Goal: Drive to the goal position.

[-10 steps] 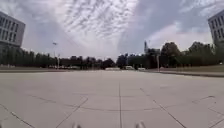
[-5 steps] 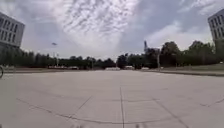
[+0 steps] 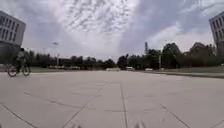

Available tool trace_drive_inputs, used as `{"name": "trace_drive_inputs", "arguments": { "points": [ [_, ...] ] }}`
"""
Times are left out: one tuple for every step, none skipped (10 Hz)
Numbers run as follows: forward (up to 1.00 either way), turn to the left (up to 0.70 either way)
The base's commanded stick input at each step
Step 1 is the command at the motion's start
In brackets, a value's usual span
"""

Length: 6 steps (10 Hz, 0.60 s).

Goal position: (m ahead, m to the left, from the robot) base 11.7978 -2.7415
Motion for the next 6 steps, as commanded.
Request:
{"name": "trace_drive_inputs", "arguments": {
  "points": [
    [0.70, 0.00],
    [0.70, 0.00],
    [0.70, 0.00],
    [0.70, 0.00],
    [0.70, 0.00],
    [0.70, 0.00]
  ]
}}
